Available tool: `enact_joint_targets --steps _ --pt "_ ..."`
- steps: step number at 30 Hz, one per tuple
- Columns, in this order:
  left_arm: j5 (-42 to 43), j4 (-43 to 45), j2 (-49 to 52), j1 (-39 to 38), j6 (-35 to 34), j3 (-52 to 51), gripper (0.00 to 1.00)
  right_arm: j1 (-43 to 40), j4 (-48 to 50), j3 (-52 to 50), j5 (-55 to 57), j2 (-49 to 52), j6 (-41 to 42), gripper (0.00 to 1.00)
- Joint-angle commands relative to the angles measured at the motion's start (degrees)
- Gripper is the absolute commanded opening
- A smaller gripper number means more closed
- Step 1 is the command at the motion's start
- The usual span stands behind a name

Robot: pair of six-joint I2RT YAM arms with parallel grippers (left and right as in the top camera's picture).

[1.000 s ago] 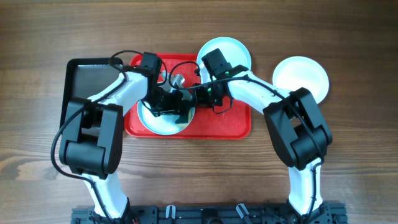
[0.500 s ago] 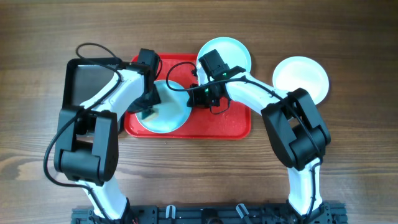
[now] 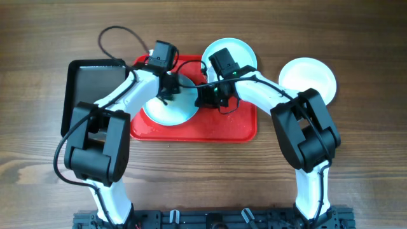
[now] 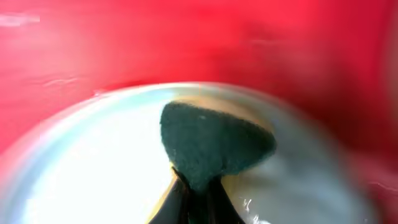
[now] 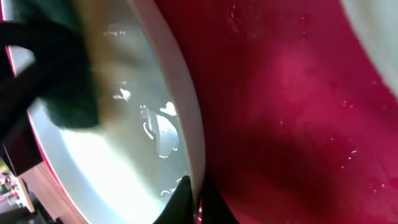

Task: Clean dirty plates on tray and stack at the side
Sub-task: 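Scrub the light-blue plate with the sponge while the right gripper holds it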

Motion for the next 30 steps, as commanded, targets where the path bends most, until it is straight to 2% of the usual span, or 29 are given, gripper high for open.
enact_joint_targets --steps 1,4,7,9,11,13,16,19,21,23,25,28,30 --pt "21.3 2.3 2.3 -2.9 5.5 -0.2 0.04 0.9 -0.8 -1.4 3.7 2.2 -2.2 0.04" --pt "21.3 0.6 2.3 -2.9 5.7 -0.2 0.04 0.9 -0.9 -1.4 3.7 2.2 -2.2 0.04" --pt "22.6 -1.2 2.3 -2.9 11.7 -0.2 0.04 0.9 -0.9 -1.4 3.7 2.2 -2.2 0.04" --pt "19.5 -1.2 2.3 -2.5 11.5 -0.2 0.04 0.9 -0.9 -1.4 3.7 2.2 -2.2 0.04" --pt "10.9 -0.9 2.3 -1.5 6.8 -0.2 0.04 0.9 -0.9 -1.4 3.7 2.2 -2.1 0.04" --pt "-4.3 -1.3 2.3 0.5 -4.1 -0.2 0.04 0.9 -0.9 -1.4 3.7 2.2 -2.2 0.04" --pt "-18.9 -3.3 2.3 3.3 -13.2 -0.2 0.04 0.9 -1.0 -1.4 3.7 2.2 -2.2 0.04" --pt "-30.2 -7.3 2.3 5.3 -18.6 -0.2 0.04 0.9 -1.0 -1.4 3.7 2.2 -2.1 0.04" --pt "-32.9 -10.5 2.3 5.6 -19.3 -0.2 0.04 0.9 -0.9 -1.4 3.7 2.2 -2.1 0.04" --pt "-29.6 -14.6 2.3 5.3 -18.5 -0.2 0.04 0.9 -0.7 -1.4 3.7 2.2 -2.1 0.04" --pt "-21.0 -17.3 2.3 4.8 -12.7 -0.2 0.04 0.9 -0.8 -1.4 3.7 2.2 -2.1 0.04" --pt "-2.5 -19.5 2.3 4.2 -0.3 -0.2 0.04 0.9 -0.8 -1.4 3.7 2.2 -2.1 0.04" --pt "12.8 -20.5 2.3 4.1 9.6 -0.2 0.04 0.9 -0.8 -1.4 3.7 2.2 -2.1 0.04"
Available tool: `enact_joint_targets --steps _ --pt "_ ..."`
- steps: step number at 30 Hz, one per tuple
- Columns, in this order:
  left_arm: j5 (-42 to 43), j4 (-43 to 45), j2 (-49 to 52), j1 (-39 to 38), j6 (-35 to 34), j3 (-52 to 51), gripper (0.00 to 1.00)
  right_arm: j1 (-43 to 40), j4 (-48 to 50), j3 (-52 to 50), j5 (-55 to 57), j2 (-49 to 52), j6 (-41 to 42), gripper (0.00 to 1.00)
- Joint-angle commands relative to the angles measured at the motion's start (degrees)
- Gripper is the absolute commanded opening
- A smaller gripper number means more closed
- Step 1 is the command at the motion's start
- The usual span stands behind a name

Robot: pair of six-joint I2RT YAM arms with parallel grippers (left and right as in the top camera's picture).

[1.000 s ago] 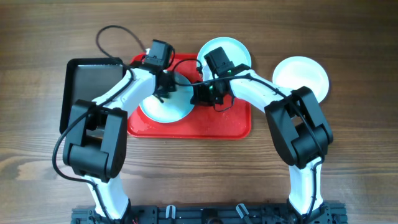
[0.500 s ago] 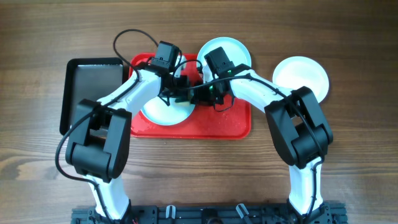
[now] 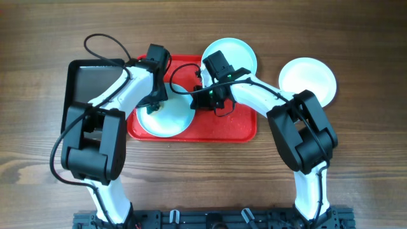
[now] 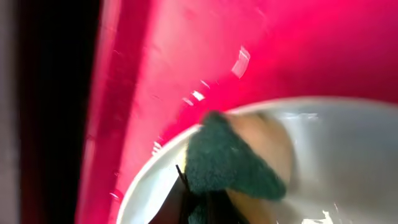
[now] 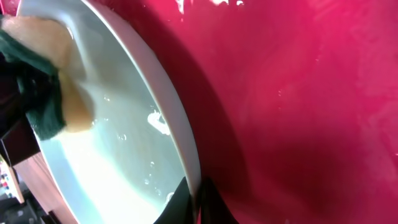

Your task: Clean dirty plates on tray and stack at the side

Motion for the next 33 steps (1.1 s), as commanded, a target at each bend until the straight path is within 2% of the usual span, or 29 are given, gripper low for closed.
enact_joint_targets --steps 1,3,5,11,13,16,17,19,23,29,33 --pt "33.3 -3.0 2.1 0.6 22.4 -1.7 0.04 -0.8 -1.2 -1.4 3.5 2.2 -1.0 0.04" --pt "43.6 -4.2 2.1 0.6 29.3 -1.7 0.04 -0.8 -1.2 -1.4 3.5 2.2 -1.0 0.04" --pt "48.6 -4.0 2.1 0.4 32.0 -1.7 0.04 -0.8 -1.2 -1.4 3.5 2.2 -1.0 0.04" --pt "49.8 0.5 2.1 0.0 32.5 -1.7 0.04 -0.8 -1.2 -1.4 3.5 2.2 -1.0 0.04" --pt "48.5 3.7 2.1 0.1 29.1 -1.7 0.04 -0.8 -1.2 -1.4 3.5 2.2 -1.0 0.04" --pt "36.4 10.9 2.1 0.2 16.5 -1.7 0.04 -0.8 -1.2 -1.4 3.5 2.2 -1.0 0.04" --pt "28.9 13.8 2.1 0.2 9.9 -1.7 0.04 -0.8 -1.2 -1.4 3.5 2.2 -1.0 0.04" --pt "17.5 17.6 2.1 0.2 1.4 -1.7 0.04 -0.8 -1.2 -1.4 3.5 2.2 -1.0 0.04" --pt "4.6 19.5 1.4 0.2 -4.1 -1.7 0.04 -0.8 -1.4 -1.4 3.5 2.2 -1.0 0.04" --pt "-14.0 11.7 -3.0 0.2 -8.2 -0.5 0.04 -0.8 -1.4 -1.4 3.5 2.2 -1.0 0.04" --pt "-18.6 5.4 -6.7 0.2 -8.2 3.5 0.04 -0.8 -1.4 -1.4 3.5 2.2 -1.0 0.04"
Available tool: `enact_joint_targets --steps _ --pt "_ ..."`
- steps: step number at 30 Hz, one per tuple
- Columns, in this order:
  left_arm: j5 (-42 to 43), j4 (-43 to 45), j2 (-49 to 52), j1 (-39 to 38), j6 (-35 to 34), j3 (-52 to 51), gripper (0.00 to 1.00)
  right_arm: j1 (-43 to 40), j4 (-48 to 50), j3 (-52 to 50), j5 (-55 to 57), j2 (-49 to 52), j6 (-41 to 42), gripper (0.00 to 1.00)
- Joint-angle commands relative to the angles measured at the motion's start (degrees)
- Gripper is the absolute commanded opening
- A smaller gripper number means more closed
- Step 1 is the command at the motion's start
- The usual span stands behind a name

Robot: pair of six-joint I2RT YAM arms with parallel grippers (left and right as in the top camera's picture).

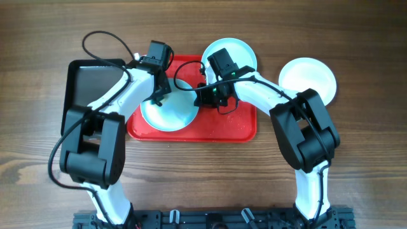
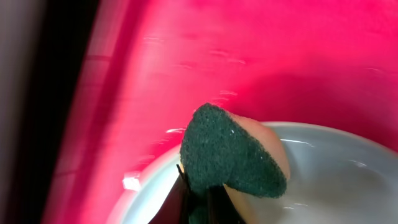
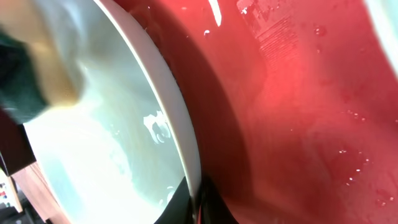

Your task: Clean dirty plates on tray and stack at the side

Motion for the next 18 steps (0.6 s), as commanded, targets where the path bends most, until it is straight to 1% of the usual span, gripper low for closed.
enact_joint_targets --steps 1,3,5,7,10,13,16,18 --pt "-13.7 -4.4 -5.5 1.4 -2.7 5.7 0.04 0.5 -1.6 -1.4 2.9 2.2 -0.6 0.04" --pt "-11.3 -7.5 -7.2 1.6 -2.1 7.9 0.04 0.5 -2.0 -1.4 2.9 2.2 -0.6 0.04" --pt "-7.0 -10.7 -8.7 2.0 -1.2 9.8 0.04 0.5 -2.3 -1.4 2.9 2.2 -0.7 0.04" --pt "-2.4 -11.6 -9.8 2.7 1.1 10.1 0.04 0.5 -2.4 -1.4 2.9 2.2 -0.7 0.04" --pt "2.1 -13.1 -9.9 3.9 1.2 10.1 0.04 0.5 -2.7 -1.3 2.9 2.2 -0.8 0.04" --pt "7.7 -13.9 -9.7 5.3 1.2 10.0 0.04 0.5 -3.0 -1.2 0.5 0.7 -2.7 0.04" --pt "8.7 -13.9 -9.7 5.8 1.1 10.0 0.04 0.7 -5.1 -1.2 2.4 -3.8 -6.4 0.04" --pt "8.7 -13.9 -9.7 5.8 0.9 10.0 0.04 1.5 -7.9 -1.2 9.2 -7.5 -6.4 0.04"
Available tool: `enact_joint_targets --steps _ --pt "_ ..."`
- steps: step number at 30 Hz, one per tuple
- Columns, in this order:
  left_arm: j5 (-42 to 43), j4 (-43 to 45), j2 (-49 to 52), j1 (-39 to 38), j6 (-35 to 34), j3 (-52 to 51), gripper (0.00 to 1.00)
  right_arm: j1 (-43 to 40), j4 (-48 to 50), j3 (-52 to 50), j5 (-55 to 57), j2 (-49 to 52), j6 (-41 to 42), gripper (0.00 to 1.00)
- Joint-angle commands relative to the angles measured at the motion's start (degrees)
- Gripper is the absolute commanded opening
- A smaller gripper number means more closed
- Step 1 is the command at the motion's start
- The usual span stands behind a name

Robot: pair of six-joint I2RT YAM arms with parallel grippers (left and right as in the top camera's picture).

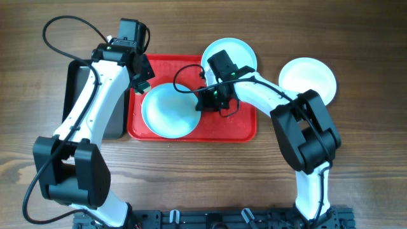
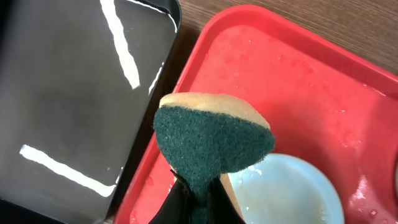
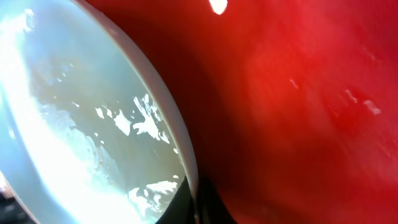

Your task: Clean dirty plates on tray and stack at the side

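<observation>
A wet white plate (image 1: 167,109) lies on the red tray (image 1: 235,126). My right gripper (image 1: 202,102) is shut on the plate's right rim (image 3: 186,163); foam and water shine on the plate's face (image 3: 74,124). My left gripper (image 1: 141,75) is shut on a green and tan sponge (image 2: 211,138), held in the air above the tray's far left corner (image 2: 217,37), clear of the plate (image 2: 286,193).
A black tray (image 1: 79,95) lies left of the red one, its inside (image 2: 68,93) glossy. A white plate (image 1: 236,52) overlaps the red tray's far edge. Another white plate (image 1: 308,77) sits on the wooden table (image 1: 203,172) at the right.
My left gripper with the sponge has come off the plate and now hangs up and to the left, over the red tray's far left corner. The right gripper keeps its hold on the rim.
The sponge was pressed on the plate's middle, then on its left part, then near its far left rim, while my right gripper held the right rim throughout. Now the sponge is lifted clear and the plate lies wet on the tray.
</observation>
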Motion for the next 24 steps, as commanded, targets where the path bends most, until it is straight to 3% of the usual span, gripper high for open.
enact_joint_targets --steps 1,10,20,24 --pt "2.7 0.0 -0.3 0.3 0.4 0.5 0.04 1.8 -4.3 -0.9 13.6 -8.3 -3.0 0.04" --pt "2.7 0.6 0.4 0.5 -1.5 -1.0 0.04 14.2 -11.9 -0.9 58.7 -22.9 -2.5 0.04" --pt "2.7 0.5 0.5 0.5 -1.5 -2.0 0.04 24.8 -13.0 -0.9 95.1 -23.8 -2.5 0.04" --pt "2.7 0.5 0.5 0.5 -1.5 -2.0 0.04 27.4 -13.0 -0.9 104.9 -23.8 -2.7 0.04"
